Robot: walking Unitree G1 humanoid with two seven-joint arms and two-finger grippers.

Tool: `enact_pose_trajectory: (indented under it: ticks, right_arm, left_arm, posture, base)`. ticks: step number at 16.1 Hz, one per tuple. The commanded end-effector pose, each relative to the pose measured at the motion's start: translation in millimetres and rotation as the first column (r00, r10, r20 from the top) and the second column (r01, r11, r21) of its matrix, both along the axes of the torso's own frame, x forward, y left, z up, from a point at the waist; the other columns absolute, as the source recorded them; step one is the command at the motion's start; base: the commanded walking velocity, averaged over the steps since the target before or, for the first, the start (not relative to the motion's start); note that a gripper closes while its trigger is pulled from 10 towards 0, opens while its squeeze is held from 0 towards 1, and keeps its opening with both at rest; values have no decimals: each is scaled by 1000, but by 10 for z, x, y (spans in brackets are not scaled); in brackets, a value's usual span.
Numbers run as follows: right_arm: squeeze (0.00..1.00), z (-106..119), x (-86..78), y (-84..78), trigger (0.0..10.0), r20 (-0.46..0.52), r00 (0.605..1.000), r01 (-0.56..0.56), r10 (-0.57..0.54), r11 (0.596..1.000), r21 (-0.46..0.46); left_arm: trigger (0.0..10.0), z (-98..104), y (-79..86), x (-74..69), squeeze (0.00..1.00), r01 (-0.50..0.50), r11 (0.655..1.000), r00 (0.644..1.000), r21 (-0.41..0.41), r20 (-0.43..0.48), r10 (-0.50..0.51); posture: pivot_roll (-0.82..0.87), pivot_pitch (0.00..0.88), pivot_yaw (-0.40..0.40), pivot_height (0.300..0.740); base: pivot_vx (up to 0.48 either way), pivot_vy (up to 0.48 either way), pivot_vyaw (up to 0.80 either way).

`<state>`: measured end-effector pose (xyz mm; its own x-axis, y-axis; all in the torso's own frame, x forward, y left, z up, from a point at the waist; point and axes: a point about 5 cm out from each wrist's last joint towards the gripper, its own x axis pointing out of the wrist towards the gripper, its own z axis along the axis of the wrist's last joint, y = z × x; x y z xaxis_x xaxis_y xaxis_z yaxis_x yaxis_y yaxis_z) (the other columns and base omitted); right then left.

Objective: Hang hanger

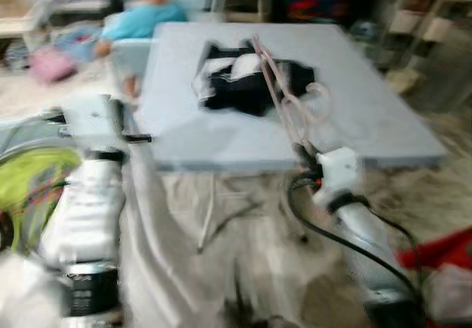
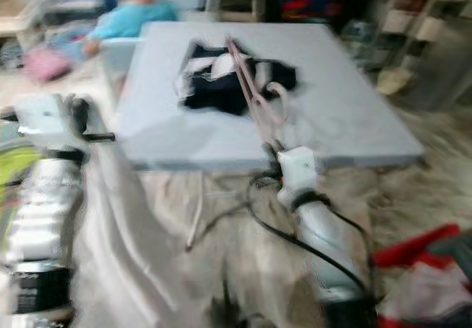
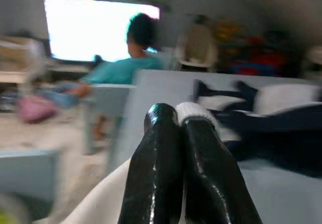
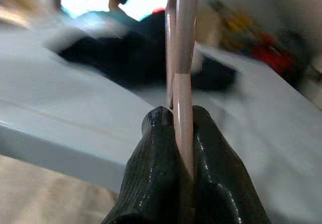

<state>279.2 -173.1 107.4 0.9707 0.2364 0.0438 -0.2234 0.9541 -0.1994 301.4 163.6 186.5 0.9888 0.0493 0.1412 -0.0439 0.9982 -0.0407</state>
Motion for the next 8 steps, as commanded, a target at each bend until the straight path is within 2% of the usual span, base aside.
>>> enact_pose_trajectory:
  ticks: [1,4,8]
  right_arm:
    - [0,122,46,101,10000,53,998,-29,28,999,15]
    - [0,127,53,92,10000,56,998,-21,20,1000,15]
    - [0,125,57,89,10000,58,998,-19,18,1000,14]
  left_arm:
    - [10000,142,79,-4,0,-32,999,998,10,60,31]
    - [10000,115,15,-9,0,-9,1000,999,6,53,8]
    - [10000,248,-73,23,0,60,998,992,24,107,-62]
  posture:
    - [37,0,-29,740]
    - [34,0,-27,740]
    - [36,0,-28,740]
  base:
    - [0,0,0]
    - [0,0,0]
    - [0,0,0]
